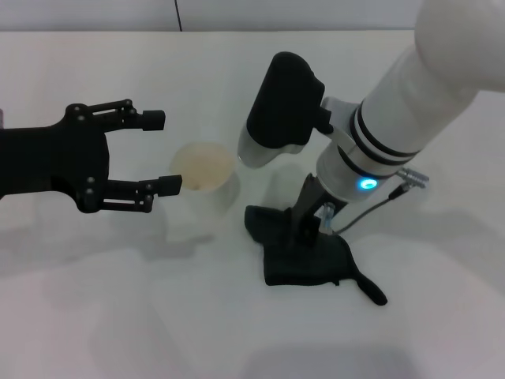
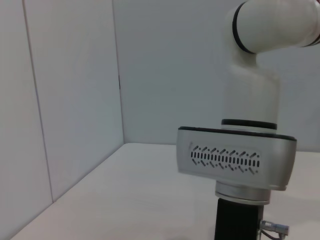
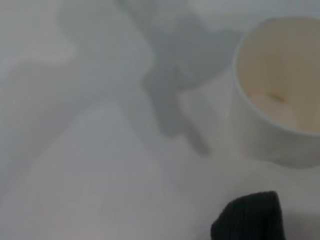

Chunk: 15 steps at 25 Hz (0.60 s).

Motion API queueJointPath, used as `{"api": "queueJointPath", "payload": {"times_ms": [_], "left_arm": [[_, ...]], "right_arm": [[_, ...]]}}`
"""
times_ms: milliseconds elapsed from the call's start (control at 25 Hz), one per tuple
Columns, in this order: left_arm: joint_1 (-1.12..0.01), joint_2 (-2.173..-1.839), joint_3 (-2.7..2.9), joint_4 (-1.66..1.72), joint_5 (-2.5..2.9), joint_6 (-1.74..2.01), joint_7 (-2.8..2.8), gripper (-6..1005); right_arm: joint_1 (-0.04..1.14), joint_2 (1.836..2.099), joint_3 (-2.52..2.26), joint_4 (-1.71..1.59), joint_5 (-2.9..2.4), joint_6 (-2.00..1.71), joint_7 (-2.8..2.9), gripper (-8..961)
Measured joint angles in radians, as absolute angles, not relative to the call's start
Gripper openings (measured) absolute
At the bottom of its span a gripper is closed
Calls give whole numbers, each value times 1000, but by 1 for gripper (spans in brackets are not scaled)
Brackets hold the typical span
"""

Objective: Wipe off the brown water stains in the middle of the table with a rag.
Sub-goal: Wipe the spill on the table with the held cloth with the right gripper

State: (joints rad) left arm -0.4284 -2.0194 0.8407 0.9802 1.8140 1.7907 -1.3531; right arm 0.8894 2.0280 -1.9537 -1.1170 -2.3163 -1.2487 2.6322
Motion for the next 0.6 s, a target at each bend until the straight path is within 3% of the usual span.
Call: {"api": "queueJointPath", "payload": {"times_ms": [600], "left_arm": [[-425,-2027,841,979,1815,1784,-1353,874]], "right_arm": [[1012,2028,-1949,-990,-2340,-1134,2635,187]]}}
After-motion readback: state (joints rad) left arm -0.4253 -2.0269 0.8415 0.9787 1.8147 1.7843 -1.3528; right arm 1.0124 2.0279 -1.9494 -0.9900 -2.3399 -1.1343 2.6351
